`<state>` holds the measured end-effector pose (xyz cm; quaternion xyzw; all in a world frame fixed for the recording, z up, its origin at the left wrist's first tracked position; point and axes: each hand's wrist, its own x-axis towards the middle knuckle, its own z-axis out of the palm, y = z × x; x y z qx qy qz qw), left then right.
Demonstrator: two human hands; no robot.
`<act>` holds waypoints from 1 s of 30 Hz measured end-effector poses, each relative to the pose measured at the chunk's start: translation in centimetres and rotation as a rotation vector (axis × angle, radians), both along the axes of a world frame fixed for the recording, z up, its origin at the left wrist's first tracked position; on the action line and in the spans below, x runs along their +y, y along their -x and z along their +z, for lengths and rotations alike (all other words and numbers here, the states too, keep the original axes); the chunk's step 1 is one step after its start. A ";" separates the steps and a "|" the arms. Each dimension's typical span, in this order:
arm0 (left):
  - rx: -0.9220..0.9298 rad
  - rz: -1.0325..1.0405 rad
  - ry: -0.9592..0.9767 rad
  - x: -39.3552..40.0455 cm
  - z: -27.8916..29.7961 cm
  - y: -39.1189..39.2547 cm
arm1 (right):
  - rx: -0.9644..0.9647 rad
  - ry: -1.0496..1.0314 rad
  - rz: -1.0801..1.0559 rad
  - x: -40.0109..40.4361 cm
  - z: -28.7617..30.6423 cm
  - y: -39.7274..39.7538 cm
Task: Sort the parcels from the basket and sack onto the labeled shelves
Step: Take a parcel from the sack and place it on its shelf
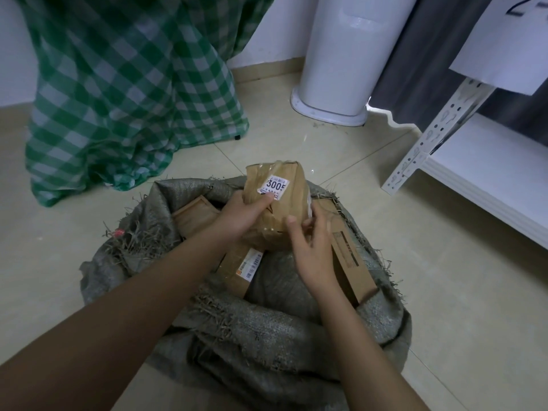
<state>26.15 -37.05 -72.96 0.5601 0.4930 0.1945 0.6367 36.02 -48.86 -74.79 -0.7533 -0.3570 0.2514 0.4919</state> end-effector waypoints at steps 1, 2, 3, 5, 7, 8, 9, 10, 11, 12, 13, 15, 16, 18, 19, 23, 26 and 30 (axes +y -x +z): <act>-0.009 -0.036 -0.029 0.0 0.1 0.2 | 0.060 -0.016 -0.017 0.1 0.0 -0.3; 0.013 -0.082 -0.066 -0.2 0.3 0.4 | 0.091 -0.020 -0.029 0.3 0.0 -0.6; 0.083 -0.127 -0.120 -0.5 0.6 0.4 | 0.105 -0.016 -0.036 0.4 0.1 -0.8; 0.287 -0.196 -0.219 -0.6 0.7 0.1 | 0.141 -0.029 -0.047 0.5 0.3 -1.1; 0.448 -0.241 -0.232 -0.6 1.0 -0.3 | 0.185 -0.067 -0.022 0.2 0.5 -1.1; 0.492 -0.251 -0.219 -0.5 1.0 -0.4 | 0.189 -0.069 0.001 0.1 0.5 -1.0; 0.521 -0.249 -0.199 -0.5 0.6 -0.5 | 0.195 -0.063 0.023 -0.1 0.5 -0.9; 0.522 -0.233 -0.173 -0.5 0.2 -0.5 | 0.210 -0.062 0.037 -0.2 0.3 -0.8; 0.498 -0.203 -0.142 -0.5 -0.4 -0.5 | 0.236 -0.060 0.047 -0.1 0.2 -0.8; 0.463 -0.176 -0.108 -0.5 -0.9 -0.5 | 0.264 -0.056 0.053 -0.1 0.2 -0.8; 0.438 -0.159 -0.091 -0.7 -1.1 -0.5 | 0.280 -0.048 0.057 -0.1 0.1 -0.9; 0.432 -0.148 -0.144 -0.9 -1.1 -0.5 | 0.241 -0.035 0.043 0.0 -0.2 -1.0; 0.436 -0.144 -0.213 -0.9 -0.8 -0.6 | 0.191 -0.043 0.010 0.1 -0.4 -1.1; 0.418 -0.148 -0.416 -0.7 0.3 -0.5 | 0.103 -0.114 -0.102 0.4 -0.6 -1.5; 0.409 -0.156 -0.543 -0.5 1.1 -0.4 | 0.082 -0.161 -0.168 0.6 -0.4 -1.7; 0.532 -0.265 -1.029 0.8 3.2 0.4 | -0.055 -0.156 -0.149 1.1 1.8 -3.0; 0.791 -0.432 -1.290 1.7 2.3 1.0 | -0.573 0.072 0.229 2.0 3.5 -4.5; 0.788 -0.533 -1.476 2.7 0.3 1.4 | -1.030 0.303 0.522 5.1 4.0 -5.2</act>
